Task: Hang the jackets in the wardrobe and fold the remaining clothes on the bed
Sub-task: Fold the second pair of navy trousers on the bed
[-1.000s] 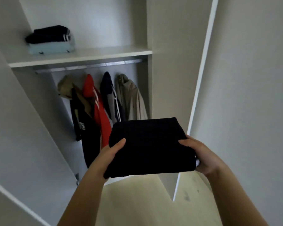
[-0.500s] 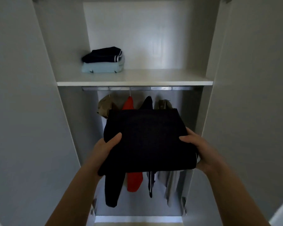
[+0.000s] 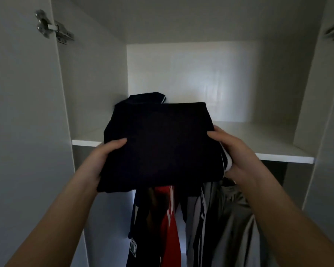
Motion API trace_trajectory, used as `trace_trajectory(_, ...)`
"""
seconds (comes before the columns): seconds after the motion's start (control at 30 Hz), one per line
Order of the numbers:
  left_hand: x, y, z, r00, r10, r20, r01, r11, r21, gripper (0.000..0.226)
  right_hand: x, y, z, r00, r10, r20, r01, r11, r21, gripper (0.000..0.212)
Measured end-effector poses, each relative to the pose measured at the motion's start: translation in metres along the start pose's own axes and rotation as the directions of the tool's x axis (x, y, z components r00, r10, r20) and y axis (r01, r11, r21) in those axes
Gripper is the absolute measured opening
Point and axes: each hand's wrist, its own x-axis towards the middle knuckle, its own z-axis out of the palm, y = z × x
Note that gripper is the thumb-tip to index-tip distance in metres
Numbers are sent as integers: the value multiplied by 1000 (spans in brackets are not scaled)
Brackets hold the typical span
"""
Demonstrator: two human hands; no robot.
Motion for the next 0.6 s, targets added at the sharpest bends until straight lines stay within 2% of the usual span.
trace_trajectory(0.1,58,35,-3,1000,7,18,-8,1000,27,44,61,-20,0,1000,2,12,-2,1000,-20,41)
trace_trajectory(0.23,147,76,-10,996,92,-19,-90,991,101,24,152,-36,-3,1000,1,-31,-3,998,-68,20)
trace_trajectory(0.4,257,123,-22,994,111,-7,-108,982,153,20,265,-45,-2,989,-18,-145,6,997,-83,17)
trace_trajectory(0.6,377,160,-42,997,73,-1,-71,971,226,18,380,-49,-15,979,-36,-203,14,994,-109,13)
